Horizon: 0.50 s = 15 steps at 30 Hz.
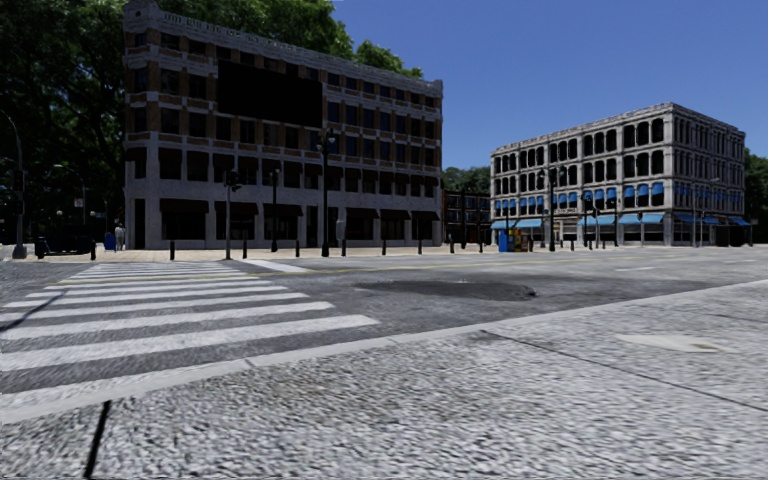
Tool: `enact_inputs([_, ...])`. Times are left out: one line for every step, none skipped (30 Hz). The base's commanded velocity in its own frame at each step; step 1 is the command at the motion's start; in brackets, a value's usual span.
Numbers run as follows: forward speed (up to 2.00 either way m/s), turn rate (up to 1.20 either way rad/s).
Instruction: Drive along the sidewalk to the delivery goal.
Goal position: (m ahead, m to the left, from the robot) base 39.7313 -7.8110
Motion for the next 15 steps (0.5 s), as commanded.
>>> enact_inputs([2.0, 0.49])
enact_inputs([2.0, 0.49])
enact_inputs([2.0, 0.49])
enact_inputs([2.0, 0.49])
enact_inputs([2.0, 0.49])
enact_inputs([2.0, 0.49])
enact_inputs([2.0, 0.49])
enact_inputs([2.0, 0.49])
enact_inputs([2.0, 0.49])
enact_inputs([2.0, 0.49])
enact_inputs([2.0, 0.49])
enact_inputs([2.0, 0.49])
enact_inputs([2.0, 0.49])
enact_inputs([2.0, 0.49])
enact_inputs([2.0, 0.49])
